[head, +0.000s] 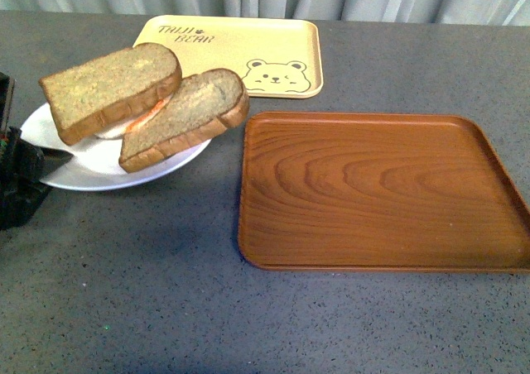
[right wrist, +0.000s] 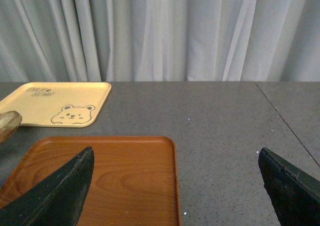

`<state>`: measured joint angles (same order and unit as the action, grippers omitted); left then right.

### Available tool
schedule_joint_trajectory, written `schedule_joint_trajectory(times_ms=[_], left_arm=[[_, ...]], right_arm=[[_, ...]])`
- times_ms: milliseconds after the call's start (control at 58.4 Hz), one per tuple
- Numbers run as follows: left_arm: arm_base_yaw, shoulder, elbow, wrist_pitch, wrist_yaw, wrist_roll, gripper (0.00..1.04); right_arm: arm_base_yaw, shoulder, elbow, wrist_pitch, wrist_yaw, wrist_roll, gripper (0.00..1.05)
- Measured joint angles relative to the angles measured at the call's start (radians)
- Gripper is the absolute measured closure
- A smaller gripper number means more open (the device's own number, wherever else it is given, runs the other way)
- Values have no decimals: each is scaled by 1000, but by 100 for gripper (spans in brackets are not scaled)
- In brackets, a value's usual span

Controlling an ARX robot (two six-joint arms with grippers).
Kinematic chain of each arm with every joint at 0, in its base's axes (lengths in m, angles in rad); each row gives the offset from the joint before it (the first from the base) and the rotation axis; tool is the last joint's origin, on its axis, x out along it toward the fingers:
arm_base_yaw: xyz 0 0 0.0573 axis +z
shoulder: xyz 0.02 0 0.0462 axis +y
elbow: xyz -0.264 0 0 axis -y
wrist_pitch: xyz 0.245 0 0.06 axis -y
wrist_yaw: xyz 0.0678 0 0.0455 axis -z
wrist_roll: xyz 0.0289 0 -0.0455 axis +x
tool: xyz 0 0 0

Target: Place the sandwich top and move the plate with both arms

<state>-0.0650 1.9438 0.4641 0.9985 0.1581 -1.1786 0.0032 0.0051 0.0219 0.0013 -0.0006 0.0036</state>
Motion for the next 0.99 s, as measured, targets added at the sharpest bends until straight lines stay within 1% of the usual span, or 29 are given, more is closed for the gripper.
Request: schedule_joint_trajectory(times_ms=[171, 377, 737, 993], left_arm=[[-5, -47, 58, -71, 11, 30, 102], [-41, -31, 185, -170, 15, 57, 102], [-131, 107, 470, -295, 32, 68, 102], [-164, 278, 682, -376, 48, 71, 102]], right_arm=[[0, 0, 0, 0, 0, 0, 9], [0, 0, 0, 0, 0, 0, 9], [0, 0, 0, 0, 0, 0, 9], [0, 0, 0, 0, 0, 0, 9]])
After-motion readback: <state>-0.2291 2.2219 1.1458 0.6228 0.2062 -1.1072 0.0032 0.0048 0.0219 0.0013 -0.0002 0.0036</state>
